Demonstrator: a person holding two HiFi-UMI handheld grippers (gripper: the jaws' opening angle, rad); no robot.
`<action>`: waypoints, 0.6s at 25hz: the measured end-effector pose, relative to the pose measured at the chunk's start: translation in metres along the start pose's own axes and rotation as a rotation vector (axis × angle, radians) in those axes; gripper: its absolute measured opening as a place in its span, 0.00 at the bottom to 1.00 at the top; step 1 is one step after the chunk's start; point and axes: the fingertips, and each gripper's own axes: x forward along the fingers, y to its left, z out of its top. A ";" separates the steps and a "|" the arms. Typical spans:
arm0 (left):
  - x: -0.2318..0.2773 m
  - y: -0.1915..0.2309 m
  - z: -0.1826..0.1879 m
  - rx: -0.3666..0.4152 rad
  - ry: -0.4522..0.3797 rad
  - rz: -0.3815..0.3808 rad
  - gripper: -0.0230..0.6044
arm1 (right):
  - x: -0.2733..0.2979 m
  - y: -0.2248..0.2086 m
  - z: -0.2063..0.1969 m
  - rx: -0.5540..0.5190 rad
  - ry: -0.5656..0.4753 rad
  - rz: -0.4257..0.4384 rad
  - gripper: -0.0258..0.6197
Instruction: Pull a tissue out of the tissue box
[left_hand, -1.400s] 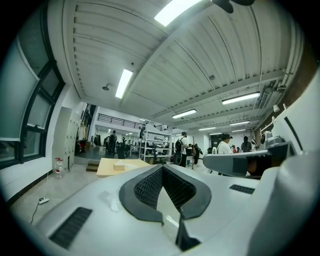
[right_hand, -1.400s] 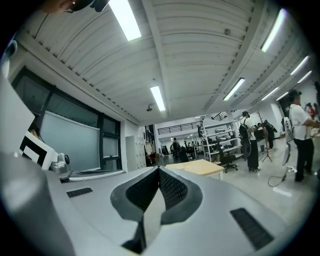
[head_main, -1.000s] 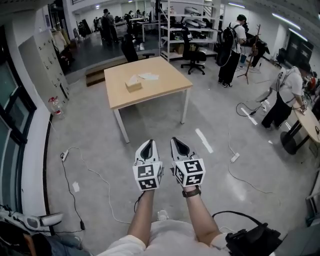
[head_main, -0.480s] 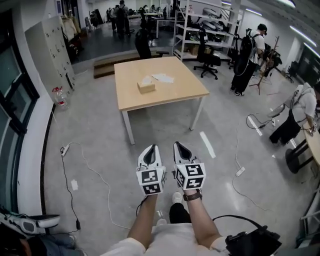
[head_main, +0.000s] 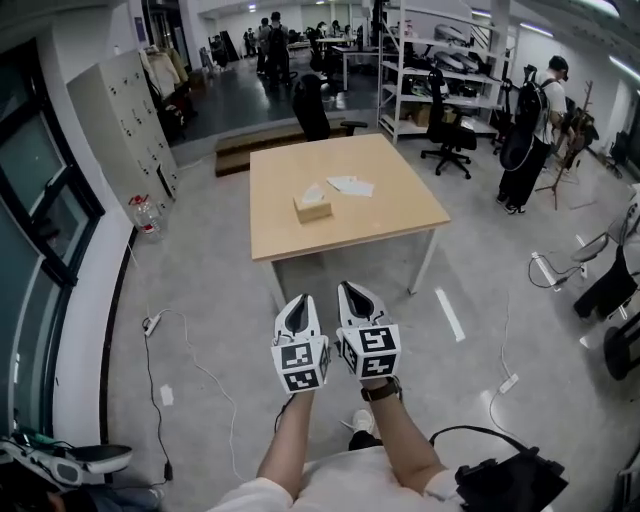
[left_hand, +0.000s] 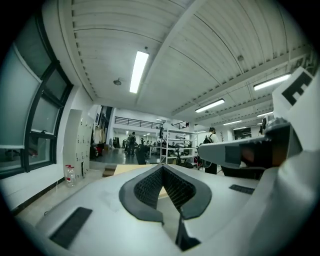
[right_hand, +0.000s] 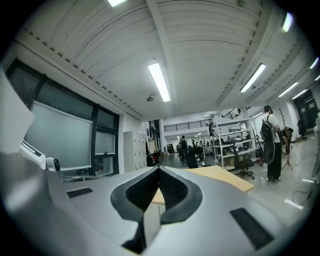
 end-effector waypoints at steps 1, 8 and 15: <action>0.016 -0.003 0.002 0.010 -0.001 0.003 0.02 | 0.012 -0.011 0.007 -0.004 -0.011 0.007 0.04; 0.112 -0.005 0.016 0.030 -0.027 0.055 0.02 | 0.082 -0.079 0.010 0.016 -0.010 0.057 0.04; 0.169 -0.010 -0.010 0.054 0.033 0.057 0.02 | 0.129 -0.121 -0.023 0.083 0.073 0.103 0.04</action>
